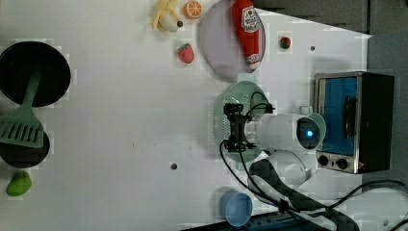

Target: Drag strainer right to left.

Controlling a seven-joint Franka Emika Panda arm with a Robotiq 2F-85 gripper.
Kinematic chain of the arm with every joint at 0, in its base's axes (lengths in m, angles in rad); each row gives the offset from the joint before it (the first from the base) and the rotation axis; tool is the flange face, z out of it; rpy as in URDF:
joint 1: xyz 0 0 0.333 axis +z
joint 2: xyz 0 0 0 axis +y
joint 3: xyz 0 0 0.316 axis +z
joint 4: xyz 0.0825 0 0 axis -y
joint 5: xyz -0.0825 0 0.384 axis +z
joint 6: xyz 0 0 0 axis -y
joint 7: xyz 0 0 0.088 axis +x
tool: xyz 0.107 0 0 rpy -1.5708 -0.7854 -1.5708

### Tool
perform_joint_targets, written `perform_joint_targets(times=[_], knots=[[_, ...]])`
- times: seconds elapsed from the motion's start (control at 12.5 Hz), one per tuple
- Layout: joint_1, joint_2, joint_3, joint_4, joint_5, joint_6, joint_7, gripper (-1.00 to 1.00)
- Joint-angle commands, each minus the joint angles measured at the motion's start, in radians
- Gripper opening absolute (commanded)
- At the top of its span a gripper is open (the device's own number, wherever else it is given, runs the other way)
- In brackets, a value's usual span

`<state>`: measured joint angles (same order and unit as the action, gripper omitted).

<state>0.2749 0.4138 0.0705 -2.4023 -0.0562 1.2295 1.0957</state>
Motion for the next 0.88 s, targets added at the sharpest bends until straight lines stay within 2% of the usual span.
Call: perform_joint_targets(times=[0.08, 0.88], knots=[[0.064, 0.023, -0.008, 0.052, 0.040, 0.000, 0.052, 1.00], [0.226, 0.143, 0.001, 0.297, 0.226, -0.164, 0.053, 1.00]])
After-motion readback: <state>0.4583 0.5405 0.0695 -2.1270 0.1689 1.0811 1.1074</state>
